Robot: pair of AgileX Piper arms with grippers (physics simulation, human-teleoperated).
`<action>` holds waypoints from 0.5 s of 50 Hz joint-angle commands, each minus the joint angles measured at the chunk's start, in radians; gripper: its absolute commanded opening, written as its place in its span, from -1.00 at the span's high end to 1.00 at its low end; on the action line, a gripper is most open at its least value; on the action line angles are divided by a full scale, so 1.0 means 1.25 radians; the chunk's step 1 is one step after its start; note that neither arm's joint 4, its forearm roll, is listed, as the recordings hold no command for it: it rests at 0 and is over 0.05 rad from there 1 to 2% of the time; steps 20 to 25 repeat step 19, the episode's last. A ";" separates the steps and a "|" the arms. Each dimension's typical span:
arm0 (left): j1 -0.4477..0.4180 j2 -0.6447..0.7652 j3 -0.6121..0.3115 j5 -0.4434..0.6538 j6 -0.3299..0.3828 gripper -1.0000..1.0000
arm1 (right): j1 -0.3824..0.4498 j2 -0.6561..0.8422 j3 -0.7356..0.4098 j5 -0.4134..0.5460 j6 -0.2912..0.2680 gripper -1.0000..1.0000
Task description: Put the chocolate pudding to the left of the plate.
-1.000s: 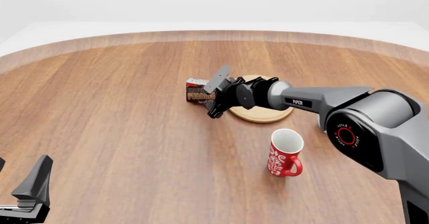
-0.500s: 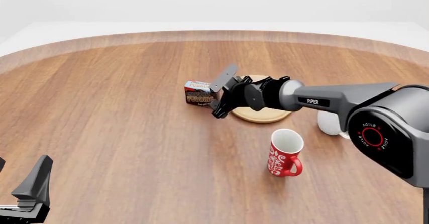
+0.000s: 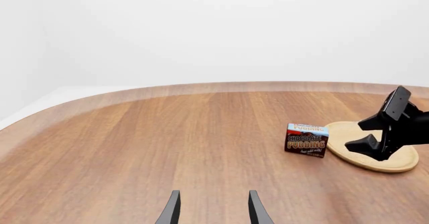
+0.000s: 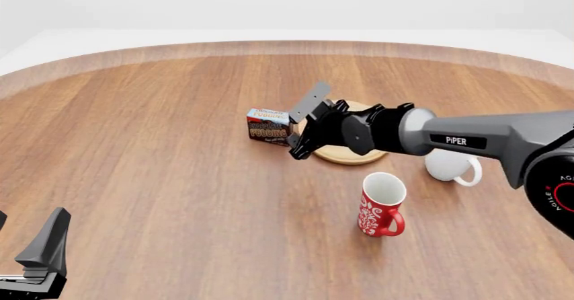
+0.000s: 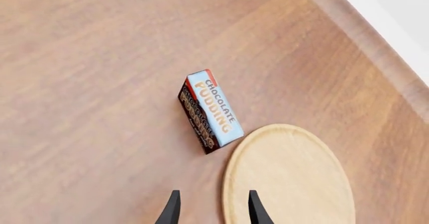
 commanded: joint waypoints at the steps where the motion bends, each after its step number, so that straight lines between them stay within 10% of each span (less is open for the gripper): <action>1: 0.000 0.000 0.000 0.000 0.000 -1.00 | 0.025 -0.095 0.079 -0.023 0.028 -1.00; 25: 0.000 0.000 0.000 0.000 0.000 -1.00 | 0.055 -0.323 0.250 -0.086 0.089 -1.00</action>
